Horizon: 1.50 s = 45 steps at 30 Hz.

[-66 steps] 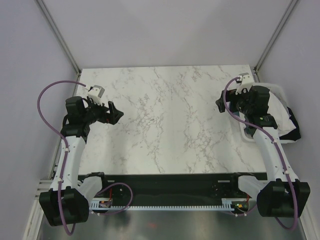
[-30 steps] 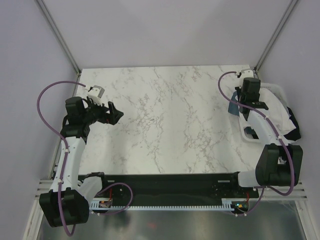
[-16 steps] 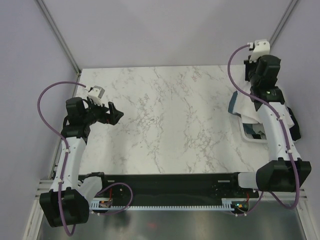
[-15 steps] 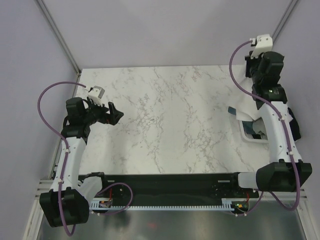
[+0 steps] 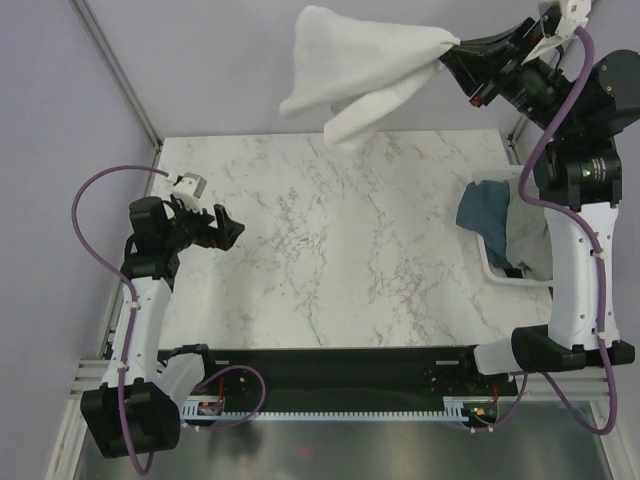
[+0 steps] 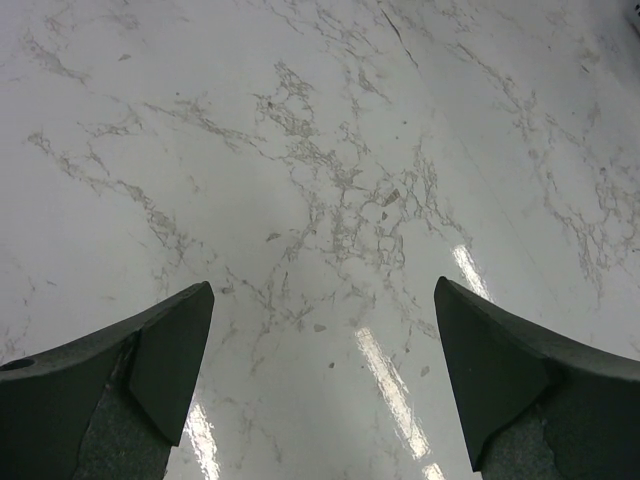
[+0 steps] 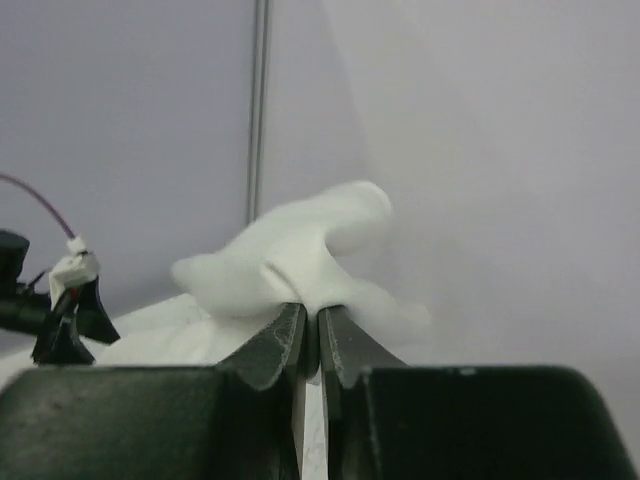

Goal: Fold and stack the t-shirts
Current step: Move the tshirt to the center of the board, then flatten the tshirt out

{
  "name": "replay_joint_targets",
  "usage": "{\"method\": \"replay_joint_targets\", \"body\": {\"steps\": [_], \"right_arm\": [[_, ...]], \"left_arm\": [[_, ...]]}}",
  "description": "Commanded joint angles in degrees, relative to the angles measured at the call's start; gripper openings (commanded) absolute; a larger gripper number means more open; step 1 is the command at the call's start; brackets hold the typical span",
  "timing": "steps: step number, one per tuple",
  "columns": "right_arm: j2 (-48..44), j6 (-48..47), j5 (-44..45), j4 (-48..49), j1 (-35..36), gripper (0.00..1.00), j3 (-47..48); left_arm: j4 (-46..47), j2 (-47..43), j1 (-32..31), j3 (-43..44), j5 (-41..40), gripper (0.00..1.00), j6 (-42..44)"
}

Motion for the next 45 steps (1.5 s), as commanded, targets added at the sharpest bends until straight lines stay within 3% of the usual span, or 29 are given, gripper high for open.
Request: {"method": "replay_joint_targets", "body": {"steps": [1, 2, 3, 4, 7, 12, 16, 19, 22, 23, 26, 32, 35, 45], "right_arm": [[-1.5, 0.6, -8.3, 0.0, -0.2, 0.15, -17.3], [-3.3, -1.0, -8.2, -0.2, -0.1, 0.25, -22.7], [-4.1, -2.7, -7.9, -1.1, -0.1, 0.61, -27.8], [-4.4, -8.9, -7.2, -3.0, -0.2, 0.73, -36.0], [-4.3, -18.3, -1.9, -11.6, -0.2, 0.83, -45.8], [-7.9, -24.9, 3.2, -12.5, 0.0, 0.85, -54.9], [-10.8, -25.0, 1.2, -12.7, 0.0, 0.85, -57.6], [-11.3, -24.7, 1.1, -12.9, 0.4, 0.85, -58.7], [-11.9, -24.8, 1.2, -12.8, 0.5, 0.84, -60.6], [-11.8, -24.6, 1.8, -12.2, 0.7, 0.84, -61.1], [-10.0, -23.2, 3.9, -11.2, 0.7, 0.83, -62.1], [-10.8, -21.3, 6.4, -9.6, 0.7, 0.82, -62.6], [-11.8, -21.6, 8.8, -8.8, 0.7, 0.82, -63.7], [-11.0, -21.6, 14.6, -7.0, 0.7, 0.83, -67.3]], "left_arm": [[2.4, -1.0, 0.5, 0.0, -0.7, 0.99, -0.3], [2.4, -1.0, 0.6, 0.0, -0.7, 0.99, -0.4], [2.4, -1.1, 0.6, 0.1, -0.7, 1.0, -0.5], [2.4, -1.0, 0.6, 0.1, -0.6, 1.0, -0.6], [2.6, -0.6, 0.5, 0.5, -0.2, 1.0, -1.6], [2.7, 2.6, 0.5, 1.0, 6.3, 1.0, -4.1], [-4.5, 7.1, -0.5, 6.4, 12.3, 0.84, 1.2], [-16.5, 11.3, -4.5, 12.5, 9.4, 0.84, 6.6], [-24.7, 13.1, -13.3, 17.5, 6.2, 0.85, 10.9], [-25.7, 13.5, -20.6, 17.7, 0.9, 0.85, 12.3], [-26.4, 15.3, -34.3, 16.8, -9.8, 0.85, 13.9], [-26.8, 22.2, -49.7, 12.8, -23.8, 0.82, 17.5], [-26.4, 26.2, -53.4, 11.0, -28.0, 0.81, 17.8], [-28.0, 34.4, -62.1, 11.5, -28.5, 0.78, 16.8]]}}
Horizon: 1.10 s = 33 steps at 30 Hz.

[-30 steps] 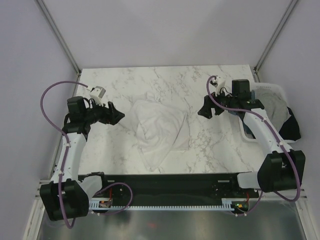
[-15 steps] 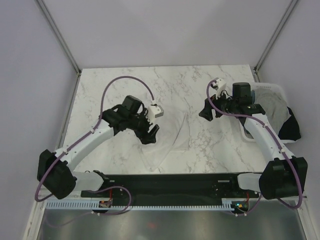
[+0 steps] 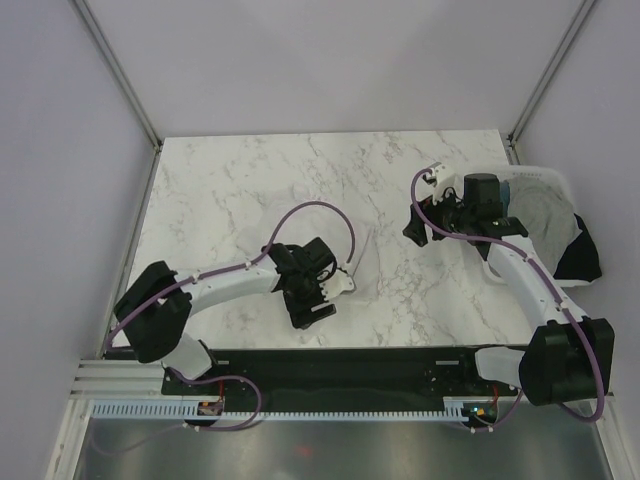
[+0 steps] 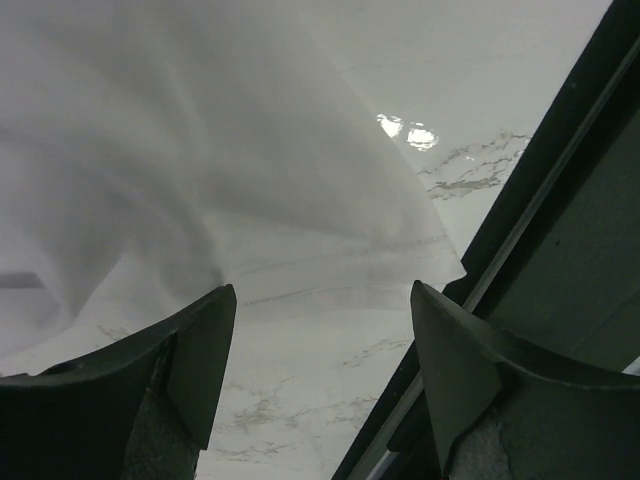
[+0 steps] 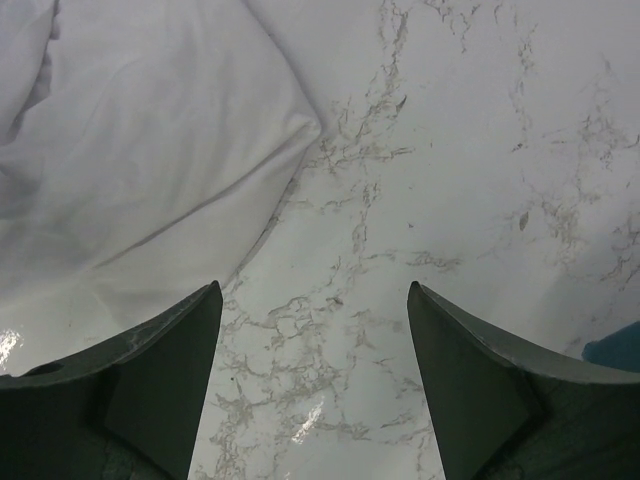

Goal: Fold and stack the t-shirts
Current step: Flatten the tshirt out

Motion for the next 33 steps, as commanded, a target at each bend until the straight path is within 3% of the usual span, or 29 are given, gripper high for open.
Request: {"method": "replay_joint_targets", "body": {"steps": [1, 5, 13, 16, 17, 19, 20, 24, 33], "right_arm": [[-0.1, 0.2, 2.8, 2.5, 0.2, 0.83, -0.5], [0.2, 0.6, 2.7, 3.2, 0.2, 0.84, -0.8], [1.2, 0.1, 3.6, 3.4, 0.2, 0.84, -0.8], [1.7, 0.0, 3.9, 3.6, 0.2, 0.84, -1.0], [1.9, 0.1, 4.0, 3.6, 0.2, 0.84, -1.0], [2.1, 0.1, 4.3, 3.7, 0.2, 0.84, -1.0], [2.0, 0.2, 4.4, 3.7, 0.2, 0.84, -1.0], [1.9, 0.9, 4.7, 4.0, 0.2, 0.84, -1.5], [12.4, -0.9, -3.8, 1.2, 3.3, 0.83, 0.0]], "left_arm": [[-1.5, 1.7, -3.5, 1.1, -1.6, 0.78, 1.9], [-1.7, 4.3, -6.6, 1.5, -1.8, 0.78, 1.9], [-0.7, 10.7, -7.0, 3.1, -2.4, 0.76, 1.6], [-0.2, 12.5, -7.0, 3.8, -4.0, 0.58, 1.6], [-0.2, 12.9, -7.0, 3.9, -4.5, 0.36, 1.5], [0.2, 12.8, -7.0, 4.3, -5.8, 0.1, 1.2], [0.4, 12.5, -6.9, 4.4, -6.5, 0.02, 1.0], [0.9, 5.3, -5.6, 6.7, -12.2, 0.02, 0.7], [5.6, -10.1, 8.4, 17.1, -22.9, 0.02, 8.9]]}}
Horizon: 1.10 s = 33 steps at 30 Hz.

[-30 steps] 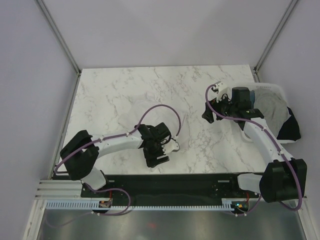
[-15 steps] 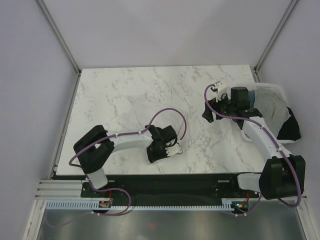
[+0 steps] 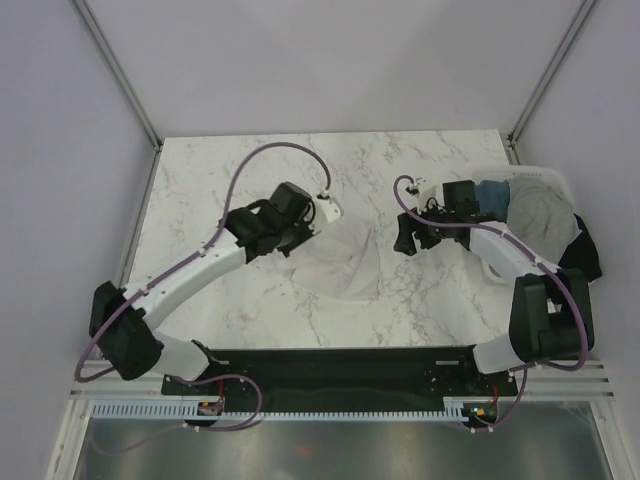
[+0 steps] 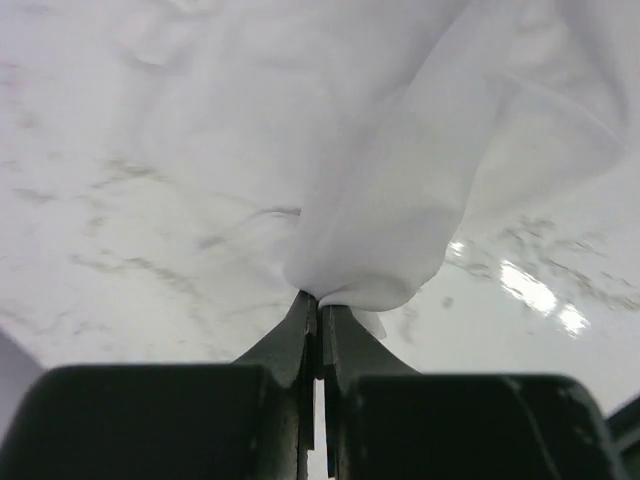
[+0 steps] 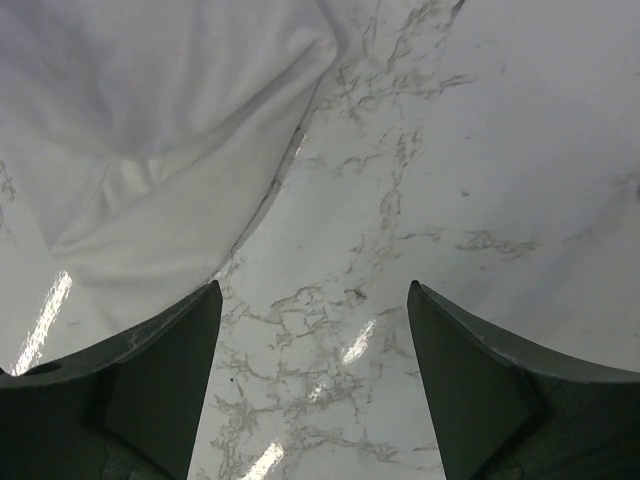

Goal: Fold and stack the t-shirts
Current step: Flatten the tshirt out

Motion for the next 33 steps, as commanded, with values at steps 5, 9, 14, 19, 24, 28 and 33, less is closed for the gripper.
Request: {"method": "replay_joint_targets", "body": {"steps": [5, 9, 14, 19, 24, 28, 33], "right_arm": [[-2.5, -10.5, -0.5, -0.6, 14.3, 0.84, 0.4], [-3.3, -11.9, 2.3, 1.7, 22.9, 0.84, -0.3], [-0.1, -14.7, 5.2, 2.2, 29.5, 0.82, -0.6], [1.7, -16.1, 8.6, 2.9, 37.3, 0.81, -0.7], [6.8, -18.4, 16.6, 6.6, 44.6, 0.77, -0.4], [10.5, -20.6, 21.1, 8.2, 52.2, 0.76, 1.0], [13.1, -21.7, 25.0, 14.9, 56.0, 0.76, 1.3]], "left_arm": [[7.7, -3.9, 6.6, 5.1, -9.5, 0.02, 11.8], [10.1, 0.7, 13.6, 6.7, -7.7, 0.02, 11.8], [14.0, 4.4, 19.3, 8.3, -7.0, 0.02, 9.9], [15.8, 8.0, 22.8, 9.4, -6.5, 0.02, 9.5], [16.9, 12.6, 25.8, 11.0, -4.1, 0.02, 7.9], [17.6, 15.3, 26.1, 11.2, -3.9, 0.02, 6.2], [17.8, 16.8, 27.6, 11.6, -3.6, 0.02, 5.0]]}}
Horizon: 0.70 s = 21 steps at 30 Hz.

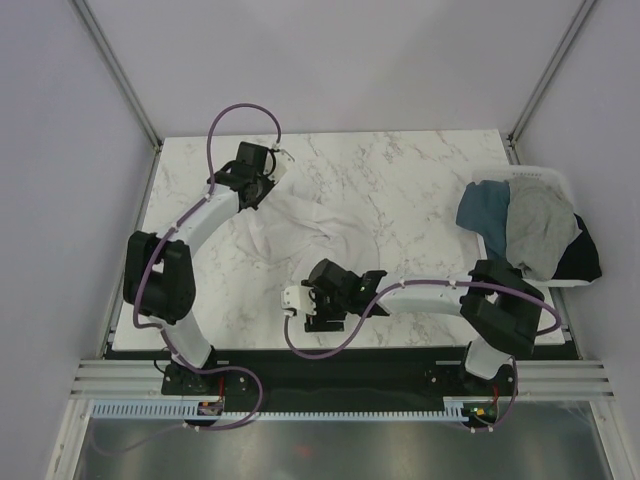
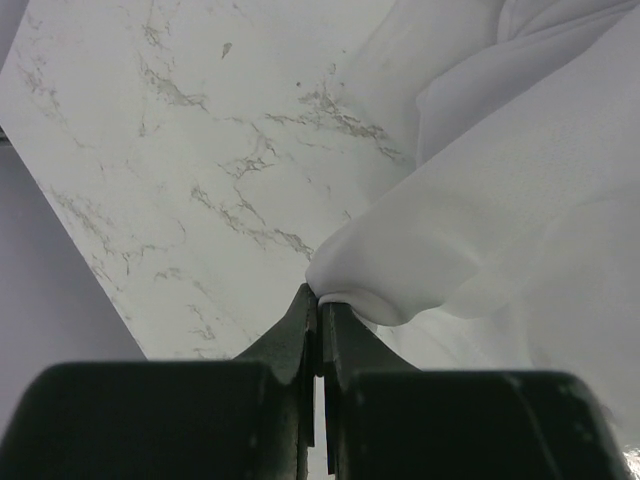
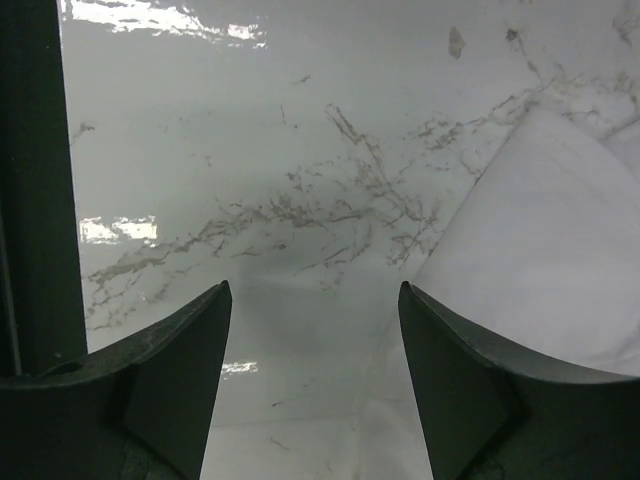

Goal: Fold and stack the t-shirts
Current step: Flatten the tshirt out

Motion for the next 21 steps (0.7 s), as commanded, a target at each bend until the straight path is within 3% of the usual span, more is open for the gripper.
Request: {"method": "replay_joint_targets", "body": {"steps": [1, 11, 21], "right_arm": [[1.0, -1.8, 5.3, 7.4, 1.2, 0.76, 1.8], [6.9, 0.3, 9.7, 16.3, 1.0, 0.71, 4.7], [13.8, 4.4, 11.3, 19.1, -0.5, 0.64, 10.9]], "left_arm": [[2.5, -0.3, 0.9, 2.1, 1.3, 0.02, -2.7], [2.6, -3.6, 1.1, -2.2, 3.3, 0.02, -3.6], [2.7, -7.5, 1.1, -5.7, 4.8, 0.02, -4.8]]}}
